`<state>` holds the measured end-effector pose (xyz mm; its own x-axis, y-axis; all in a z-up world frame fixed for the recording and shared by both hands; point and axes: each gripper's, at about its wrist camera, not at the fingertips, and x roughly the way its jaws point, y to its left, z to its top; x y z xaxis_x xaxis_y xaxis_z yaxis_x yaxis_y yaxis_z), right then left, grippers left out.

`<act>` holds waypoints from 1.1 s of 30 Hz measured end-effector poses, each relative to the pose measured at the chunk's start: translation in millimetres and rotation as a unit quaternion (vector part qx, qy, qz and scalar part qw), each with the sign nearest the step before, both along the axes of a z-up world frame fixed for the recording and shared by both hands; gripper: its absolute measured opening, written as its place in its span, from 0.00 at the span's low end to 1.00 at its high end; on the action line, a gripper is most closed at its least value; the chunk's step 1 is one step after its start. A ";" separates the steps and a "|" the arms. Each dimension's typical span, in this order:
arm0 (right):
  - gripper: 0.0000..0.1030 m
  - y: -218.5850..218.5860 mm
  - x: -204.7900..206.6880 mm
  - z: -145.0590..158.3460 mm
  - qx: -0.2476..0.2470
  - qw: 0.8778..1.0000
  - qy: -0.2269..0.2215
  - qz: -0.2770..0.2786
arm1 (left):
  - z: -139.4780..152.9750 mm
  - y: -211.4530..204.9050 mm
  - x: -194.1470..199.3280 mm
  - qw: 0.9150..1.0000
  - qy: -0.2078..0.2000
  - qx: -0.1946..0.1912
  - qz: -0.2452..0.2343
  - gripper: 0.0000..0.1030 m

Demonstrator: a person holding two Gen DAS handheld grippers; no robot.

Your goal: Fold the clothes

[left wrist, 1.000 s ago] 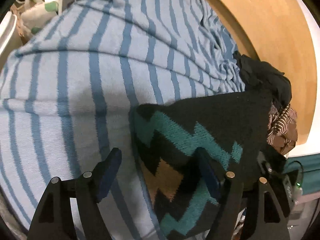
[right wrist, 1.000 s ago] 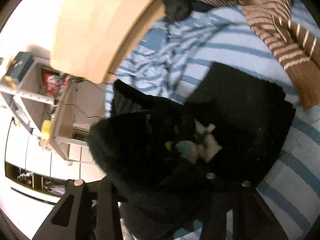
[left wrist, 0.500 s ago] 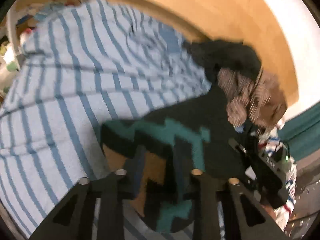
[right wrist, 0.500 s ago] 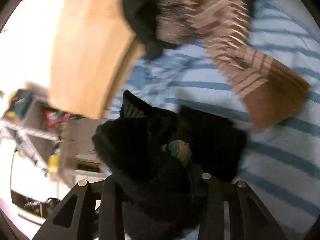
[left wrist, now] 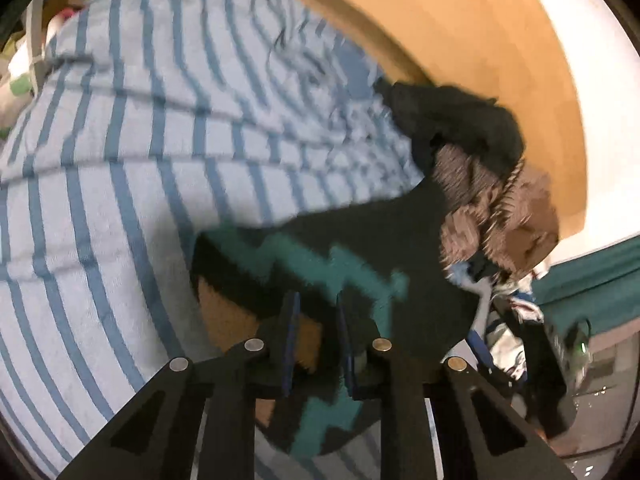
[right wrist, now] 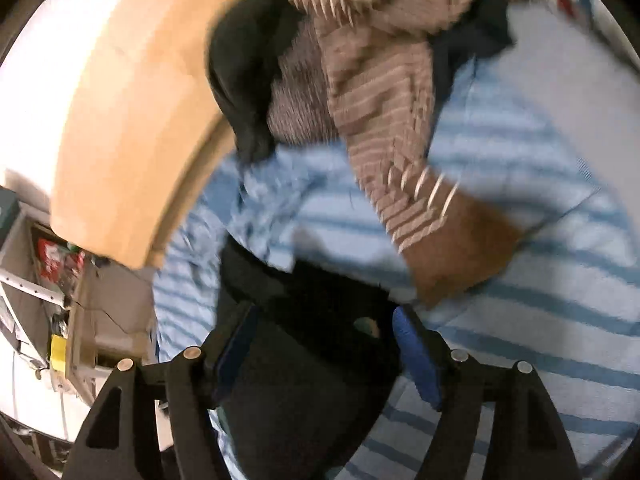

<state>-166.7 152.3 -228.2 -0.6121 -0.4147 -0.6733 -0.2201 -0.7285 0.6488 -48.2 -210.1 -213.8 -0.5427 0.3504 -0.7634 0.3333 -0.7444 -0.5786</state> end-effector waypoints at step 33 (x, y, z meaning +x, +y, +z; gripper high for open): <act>0.29 -61.2 -28.0 -45.0 0.135 0.977 -0.105 0.129 | -66.1 109.9 -200.7 0.952 -0.161 -0.117 -0.231 0.03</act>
